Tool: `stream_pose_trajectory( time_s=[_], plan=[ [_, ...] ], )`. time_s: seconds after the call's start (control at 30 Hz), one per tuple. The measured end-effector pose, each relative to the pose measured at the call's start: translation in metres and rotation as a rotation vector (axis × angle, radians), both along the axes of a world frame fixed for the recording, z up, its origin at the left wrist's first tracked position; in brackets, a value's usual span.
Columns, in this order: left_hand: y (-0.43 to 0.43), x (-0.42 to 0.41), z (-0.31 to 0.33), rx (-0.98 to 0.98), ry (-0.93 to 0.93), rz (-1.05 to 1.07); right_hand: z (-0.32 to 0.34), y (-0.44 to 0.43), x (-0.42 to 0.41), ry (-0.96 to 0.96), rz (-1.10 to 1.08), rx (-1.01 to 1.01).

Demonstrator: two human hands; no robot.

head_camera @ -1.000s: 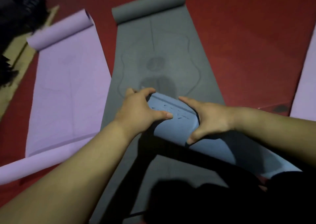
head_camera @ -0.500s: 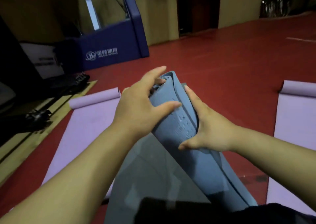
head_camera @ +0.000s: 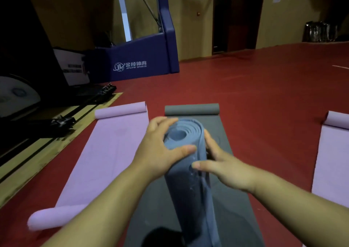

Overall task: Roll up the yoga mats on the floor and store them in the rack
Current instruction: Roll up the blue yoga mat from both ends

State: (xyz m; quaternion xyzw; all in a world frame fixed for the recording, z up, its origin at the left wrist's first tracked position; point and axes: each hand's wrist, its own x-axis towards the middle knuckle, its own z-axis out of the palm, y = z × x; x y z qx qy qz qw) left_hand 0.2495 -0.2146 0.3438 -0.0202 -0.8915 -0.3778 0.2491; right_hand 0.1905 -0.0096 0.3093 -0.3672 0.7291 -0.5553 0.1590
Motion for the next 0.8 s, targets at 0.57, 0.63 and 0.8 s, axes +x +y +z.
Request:
stream_pose_trajectory(
  time_s=[0.57, 0.63, 0.8],
  plan=[
    [-0.002, -0.012, -0.016, 0.167, -0.038, -0.015, 0.006, -0.024, -0.014, 0.039, -0.299, -0.145],
    [0.000, -0.008, -0.017, 0.173, -0.019, 0.003, 0.000, -0.025, -0.007, 0.044, -0.298, -0.161],
    [-0.005, 0.002, -0.017, 0.293, -0.054, 0.028, -0.005, -0.029, 0.004, 0.163, -0.301, -0.086]
  ],
)
